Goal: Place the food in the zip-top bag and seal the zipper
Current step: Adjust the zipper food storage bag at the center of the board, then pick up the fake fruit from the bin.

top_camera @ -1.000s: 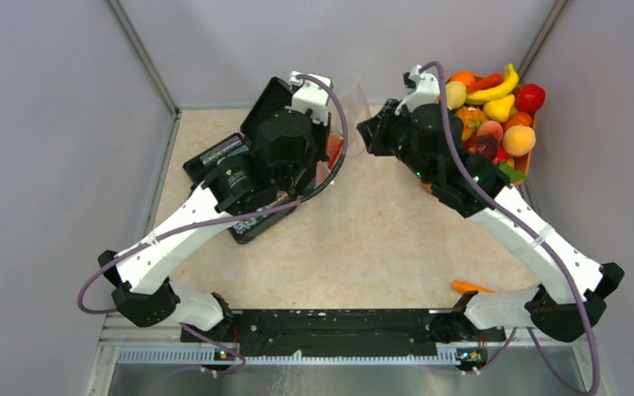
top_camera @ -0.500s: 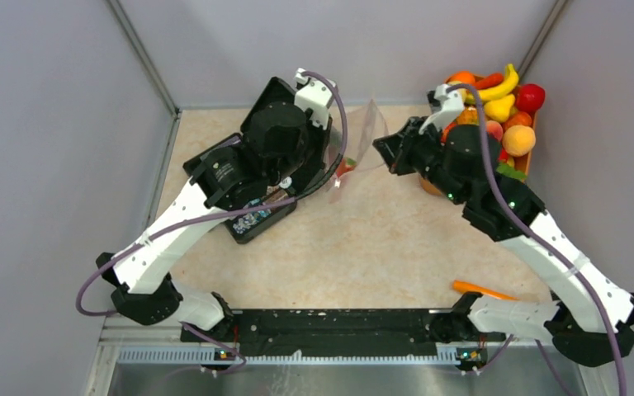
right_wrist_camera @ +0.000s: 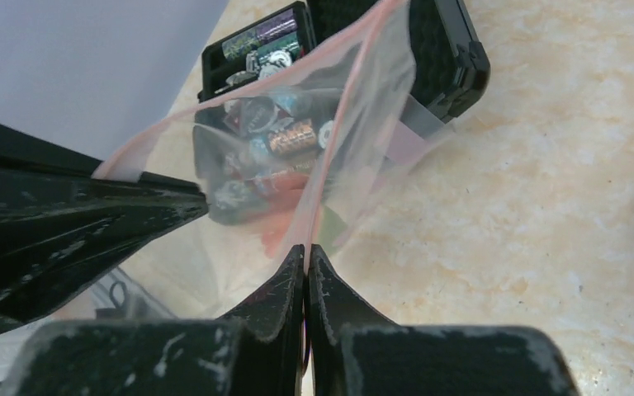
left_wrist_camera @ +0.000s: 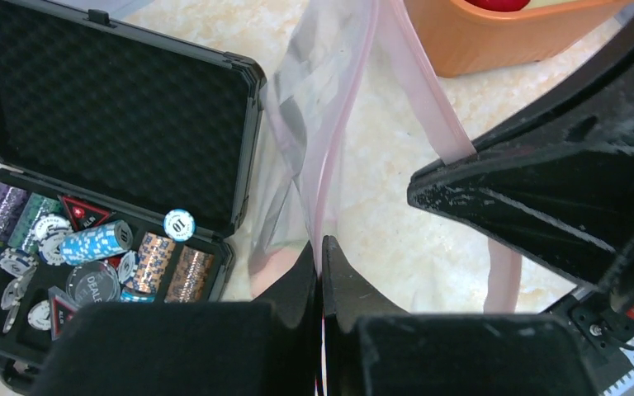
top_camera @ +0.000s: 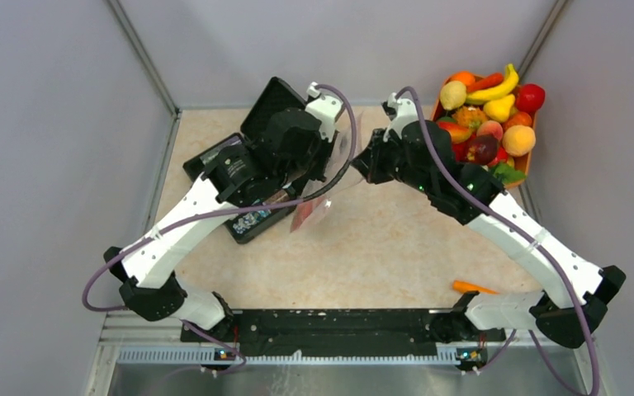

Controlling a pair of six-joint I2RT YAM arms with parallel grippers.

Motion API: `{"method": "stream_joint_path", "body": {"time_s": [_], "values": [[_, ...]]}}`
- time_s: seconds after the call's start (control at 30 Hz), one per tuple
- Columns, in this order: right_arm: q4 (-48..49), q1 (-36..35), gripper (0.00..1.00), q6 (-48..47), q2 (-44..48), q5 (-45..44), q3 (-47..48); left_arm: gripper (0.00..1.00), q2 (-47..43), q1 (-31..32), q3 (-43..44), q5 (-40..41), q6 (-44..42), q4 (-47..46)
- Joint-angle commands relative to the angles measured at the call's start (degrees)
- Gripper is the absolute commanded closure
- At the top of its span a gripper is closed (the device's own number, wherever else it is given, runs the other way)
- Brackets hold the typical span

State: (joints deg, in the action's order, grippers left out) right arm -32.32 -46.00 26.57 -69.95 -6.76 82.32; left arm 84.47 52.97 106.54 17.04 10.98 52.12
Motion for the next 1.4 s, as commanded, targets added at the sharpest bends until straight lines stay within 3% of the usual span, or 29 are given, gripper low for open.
{"method": "stream_joint_path", "body": {"time_s": [0.0,0.1,0.2,0.23,0.27,0.3,0.43,0.5,0.57,0.7,0.77,0.83,0.93,1.0,1.1,1.37], "values": [[2.4,0.8,0.98,0.0,1.7,0.4,-1.4,1.00,-4.8,0.0,-1.4,-2.6,0.7,-2.7],[0.6,1.8,0.96,-0.9,1.9,-4.5,-5.0,1.00,-4.2,0.0,-5.9,-3.7,3.1,-4.4],[-2.0,3.7,0.83,-1.4,2.6,-6.4,-9.4,1.00,-3.3,0.0,-13.9,-2.7,7.5,-9.3],[-3.7,4.5,0.71,-1.3,2.7,-5.9,-9.7,1.00,-3.0,0.0,-15.9,-2.0,8.8,-11.1],[-5.0,5.0,0.49,-1.2,3.0,-5.9,-10.0,1.00,-2.6,0.0,-18.7,-0.9,10.0,-12.5],[-6.0,5.2,0.39,-1.5,3.7,-6.1,-10.3,1.00,-2.1,0.0,-20.3,0.2,11.2,-13.6],[-5.2,6.0,0.20,-3.0,9.3,-5.6,-9.8,1.00,-0.1,0.0,-22.3,0.2,13.0,-16.9],[-3.0,6.3,0.18,-4.7,12.6,-2.9,-8.2,1.00,0.8,0.0,-22.0,0.2,12.6,-17.8],[-2.1,6.4,0.18,-5.2,14.6,-6.9,-6.4,1.00,1.4,0.0,-21.6,0.1,12.4,-18.2],[-2.3,7.7,0.18,-9.4,15.5,-30.4,-6.2,1.00,1.4,0.0,-22.8,-2.1,12.1,-19.8],[-2.0,12.7,0.17,-11.3,14.4,-37.0,-6.3,1.00,1.2,0.0,-23.4,-5.3,10.7,-20.7],[-3.2,23.3,0.17,-10.1,12.9,-30.4,-5.2,1.00,1.2,0.0,-23.5,-8.8,9.3,-21.3],[-3.1,40.9,0.16,-5.9,10.4,-10.2,-5.3,1.00,1.1,0.0,-24.5,-12.2,9.2,-23.1],[-2.8,48.9,0.15,-3.1,7.8,0.4,-5.5,1.00,0.8,0.0,-25.8,-12.5,9.7,-24.6],[-2.3,53.9,0.13,0.1,3.8,5.9,-6.2,1.00,0.6,0.0,-27.5,-12.5,9.8,-25.6],[-1.8,57.6,0.10,0.7,-3.4,4.1,-5.3,1.00,-0.1,0.4,-30.2,-13.6,8.4,-26.4]]}}
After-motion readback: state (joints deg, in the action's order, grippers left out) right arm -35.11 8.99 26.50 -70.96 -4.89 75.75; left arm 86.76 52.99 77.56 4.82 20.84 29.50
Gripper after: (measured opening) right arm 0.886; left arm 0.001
